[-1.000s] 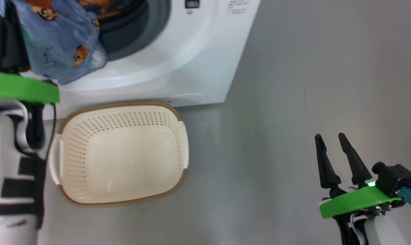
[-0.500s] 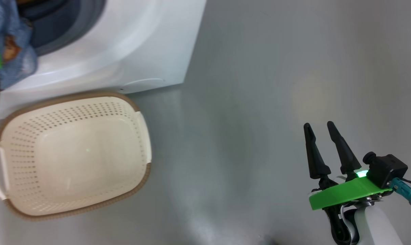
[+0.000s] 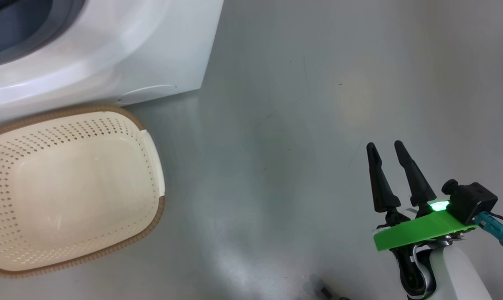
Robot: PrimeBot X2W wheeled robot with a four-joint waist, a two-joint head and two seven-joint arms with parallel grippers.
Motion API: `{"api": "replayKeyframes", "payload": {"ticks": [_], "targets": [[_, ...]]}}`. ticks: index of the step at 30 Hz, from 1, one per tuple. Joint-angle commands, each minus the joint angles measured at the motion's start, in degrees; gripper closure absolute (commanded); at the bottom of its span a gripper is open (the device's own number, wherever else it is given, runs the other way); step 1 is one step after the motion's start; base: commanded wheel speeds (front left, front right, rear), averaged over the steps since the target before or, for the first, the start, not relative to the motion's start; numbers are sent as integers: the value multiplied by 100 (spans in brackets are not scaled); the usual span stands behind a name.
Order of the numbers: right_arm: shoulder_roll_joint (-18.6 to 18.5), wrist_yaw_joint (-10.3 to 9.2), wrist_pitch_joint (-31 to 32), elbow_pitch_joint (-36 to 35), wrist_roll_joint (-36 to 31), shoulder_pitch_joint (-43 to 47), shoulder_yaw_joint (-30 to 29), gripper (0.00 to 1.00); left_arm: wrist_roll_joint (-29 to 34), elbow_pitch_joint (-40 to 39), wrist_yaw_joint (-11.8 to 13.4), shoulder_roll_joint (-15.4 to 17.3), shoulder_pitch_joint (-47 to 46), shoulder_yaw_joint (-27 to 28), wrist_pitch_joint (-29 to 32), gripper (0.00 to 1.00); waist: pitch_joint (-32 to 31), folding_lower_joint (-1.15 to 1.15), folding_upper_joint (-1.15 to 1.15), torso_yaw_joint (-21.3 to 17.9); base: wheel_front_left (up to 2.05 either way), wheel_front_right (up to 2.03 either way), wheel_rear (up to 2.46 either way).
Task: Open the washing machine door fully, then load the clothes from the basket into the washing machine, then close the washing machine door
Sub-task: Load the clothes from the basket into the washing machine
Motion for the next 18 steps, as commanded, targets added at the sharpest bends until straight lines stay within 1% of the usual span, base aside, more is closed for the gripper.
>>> {"api": "replayKeyframes", "payload": {"ticks": [1, 4, 5, 6, 7, 9, 12, 18], "targets": [[-14, 9, -27, -124, 28, -22, 158, 0, 147, -345, -9, 289, 85, 210, -29, 100, -3, 0, 0, -6, 0, 0, 0], [-14, 9, -27, -125, 51, -28, 202, 0, 188, -322, -9, 239, 352, 334, -29, 100, -12, 0, 0, -10, 0, 0, 0], [-14, 9, -27, -122, 56, -23, 212, 0, 191, -190, -9, 220, 438, 329, -29, 89, -20, 0, 0, -5, 0, 0, 0], [-14, 9, -27, -117, 60, -14, 221, 0, 193, -6, -9, 203, 507, 298, -29, 56, -34, 0, 0, 3, 0, 0, 0], [-14, 9, -27, -112, 63, -3, 230, 0, 189, 208, -9, 188, 565, 213, -29, 0, -45, 0, 0, 9, 0, 0, 0], [-14, 9, -27, -102, 66, 12, 245, 0, 230, 495, -9, 219, 614, -25, -29, 0, -64, 0, 0, 19, 0, 0, 0], [-14, 9, -27, -91, 61, 24, 245, 0, 174, 838, -9, 244, 654, -202, -29, 0, -95, 0, 0, 36, 0, 0, 0], [-14, 9, -27, -86, 25, 26, 207, 0, -30, 1132, -9, 221, 730, -300, -29, 0, -168, 0, 0, 59, 0, 0, 0]]}}
